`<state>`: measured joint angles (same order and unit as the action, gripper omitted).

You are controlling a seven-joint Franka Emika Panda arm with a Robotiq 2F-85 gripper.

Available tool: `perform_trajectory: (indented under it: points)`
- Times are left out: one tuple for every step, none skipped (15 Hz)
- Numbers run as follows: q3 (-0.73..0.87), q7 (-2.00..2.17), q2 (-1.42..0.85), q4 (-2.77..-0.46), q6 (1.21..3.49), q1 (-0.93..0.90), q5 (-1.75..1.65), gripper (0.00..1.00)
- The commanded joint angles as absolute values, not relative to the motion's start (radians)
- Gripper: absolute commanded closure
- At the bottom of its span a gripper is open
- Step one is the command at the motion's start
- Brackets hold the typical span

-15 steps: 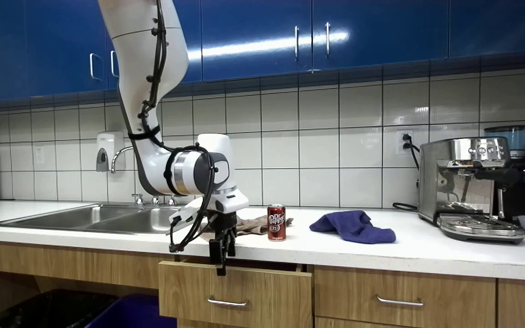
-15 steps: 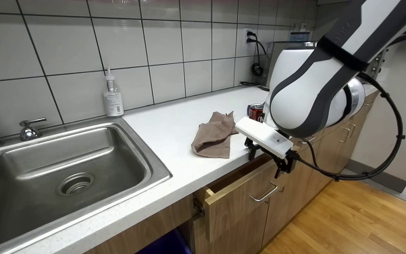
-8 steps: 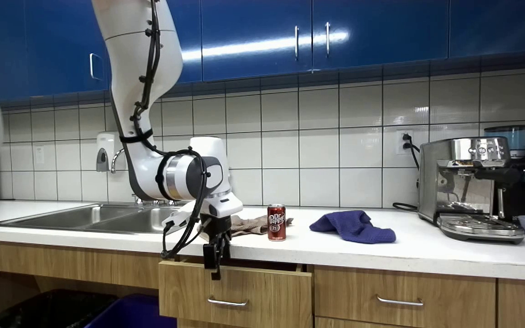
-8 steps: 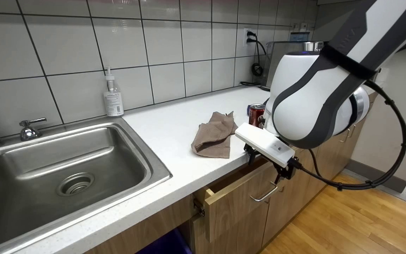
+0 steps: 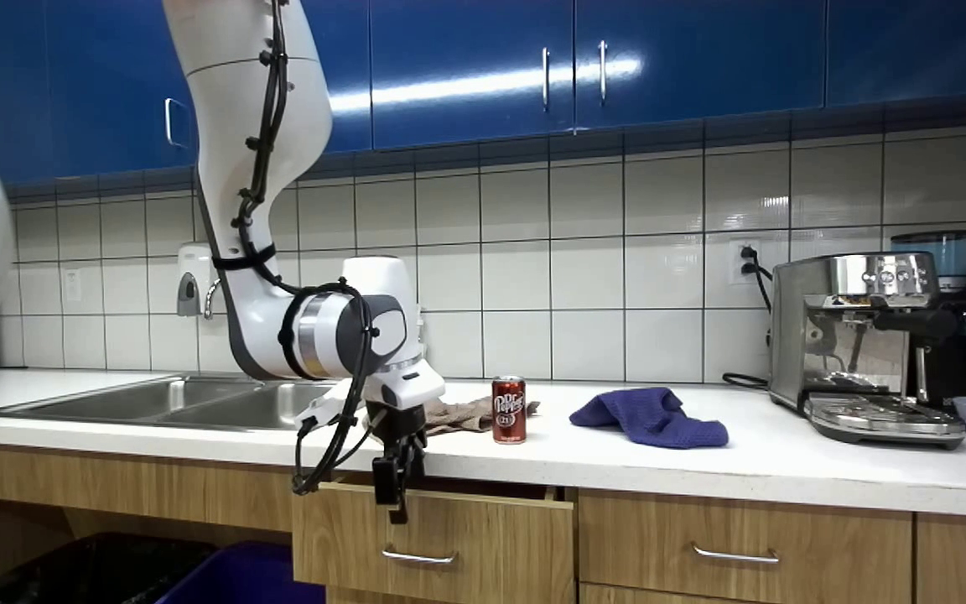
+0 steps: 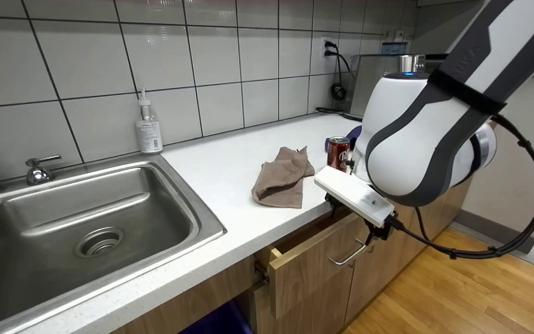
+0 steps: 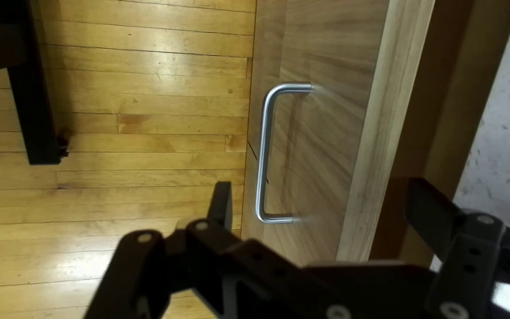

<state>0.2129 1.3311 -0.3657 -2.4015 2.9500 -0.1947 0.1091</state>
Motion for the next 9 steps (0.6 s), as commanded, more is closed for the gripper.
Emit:
perform_trajectory:
  points:
    - [0.242, 1.362, -0.347, -2.432, 2.975, -0.227, 0.1, 0.0]
    - [0.244, 1.361, -0.347, -2.435, 2.976, -0.229, 0.101, 0.0]
    - [0.246, 1.361, -0.349, -2.436, 2.977, -0.232, 0.101, 0.0]
    - [0.249, 1.361, -0.352, -2.436, 2.978, -0.235, 0.101, 0.0]
    - [0.252, 1.362, -0.355, -2.436, 2.978, -0.237, 0.101, 0.0]
    - [0.253, 1.362, -0.357, -2.436, 2.98, -0.237, 0.103, 0.0]
    - [0.255, 1.363, -0.359, -2.436, 2.981, -0.238, 0.104, 0.0]
    - [0.255, 1.362, -0.361, -2.434, 2.981, -0.235, 0.106, 0.0]
    - [0.258, 1.362, -0.364, -2.432, 2.982, -0.235, 0.105, 0.0]
